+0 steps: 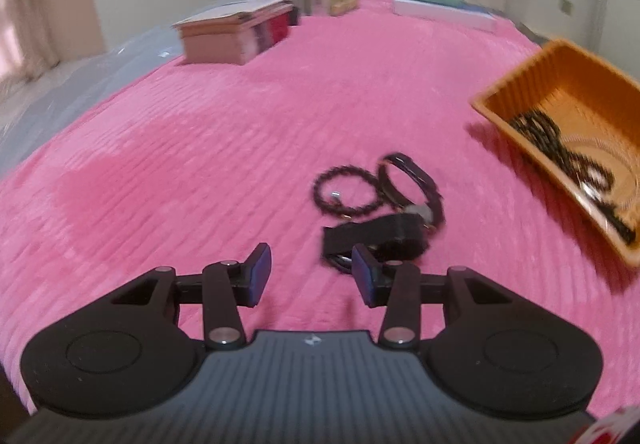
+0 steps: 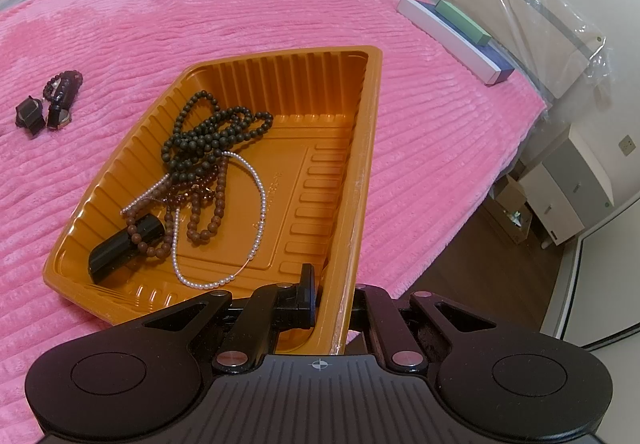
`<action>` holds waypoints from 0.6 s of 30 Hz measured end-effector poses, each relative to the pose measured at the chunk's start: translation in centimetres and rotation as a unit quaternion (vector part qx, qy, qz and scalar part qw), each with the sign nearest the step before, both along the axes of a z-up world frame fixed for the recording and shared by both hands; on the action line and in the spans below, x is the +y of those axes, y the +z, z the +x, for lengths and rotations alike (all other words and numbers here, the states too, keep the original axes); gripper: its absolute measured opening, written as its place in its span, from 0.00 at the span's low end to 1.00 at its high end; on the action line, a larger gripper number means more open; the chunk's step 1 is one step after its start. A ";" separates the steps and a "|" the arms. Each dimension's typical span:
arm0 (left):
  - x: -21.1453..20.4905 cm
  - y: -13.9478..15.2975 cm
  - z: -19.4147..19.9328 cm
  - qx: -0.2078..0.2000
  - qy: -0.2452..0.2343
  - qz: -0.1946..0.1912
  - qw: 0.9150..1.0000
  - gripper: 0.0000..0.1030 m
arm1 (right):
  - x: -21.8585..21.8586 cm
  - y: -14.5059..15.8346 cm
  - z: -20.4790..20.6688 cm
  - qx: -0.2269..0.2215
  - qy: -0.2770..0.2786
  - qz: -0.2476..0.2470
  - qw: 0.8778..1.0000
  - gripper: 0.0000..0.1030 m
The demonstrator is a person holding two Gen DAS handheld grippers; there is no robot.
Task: Organize jewelry
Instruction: 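Move the open left tool back to the remaining jewelry pile, then grasp the black watch by its round face with the left tool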
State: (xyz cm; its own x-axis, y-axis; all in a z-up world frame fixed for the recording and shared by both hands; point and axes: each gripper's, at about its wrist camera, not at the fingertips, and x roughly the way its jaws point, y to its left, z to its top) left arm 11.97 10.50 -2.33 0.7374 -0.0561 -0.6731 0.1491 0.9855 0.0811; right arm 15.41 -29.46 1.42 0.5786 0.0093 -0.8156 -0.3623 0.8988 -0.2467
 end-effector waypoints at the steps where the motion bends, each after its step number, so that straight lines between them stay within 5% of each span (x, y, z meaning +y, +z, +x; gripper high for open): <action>1: -0.6 -0.3 0.1 -0.002 -0.018 0.009 1.000 0.39 | 0.0 0.0 0.0 0.000 0.000 0.000 1.000 0.04; 4: -2.6 -1.0 0.2 -0.009 -0.054 0.050 0.997 0.41 | -0.1 0.0 0.0 0.000 0.000 0.000 1.000 0.04; 9: -4.9 -2.2 0.6 -0.015 -0.077 0.058 0.995 0.59 | 0.0 -0.1 0.0 0.001 -0.001 -0.002 1.000 0.04; 18: -7.0 -4.1 2.0 -0.027 -0.067 0.094 0.993 0.55 | 0.0 -0.2 0.0 0.001 -0.002 -0.003 1.000 0.04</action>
State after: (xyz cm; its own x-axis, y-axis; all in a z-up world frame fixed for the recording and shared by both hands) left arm 13.97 3.55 -6.41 0.7671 -0.0330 -0.6407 0.2683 0.9236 0.2738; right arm 15.38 -29.45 1.17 0.5777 0.0020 -0.8163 -0.3588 0.8988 -0.2518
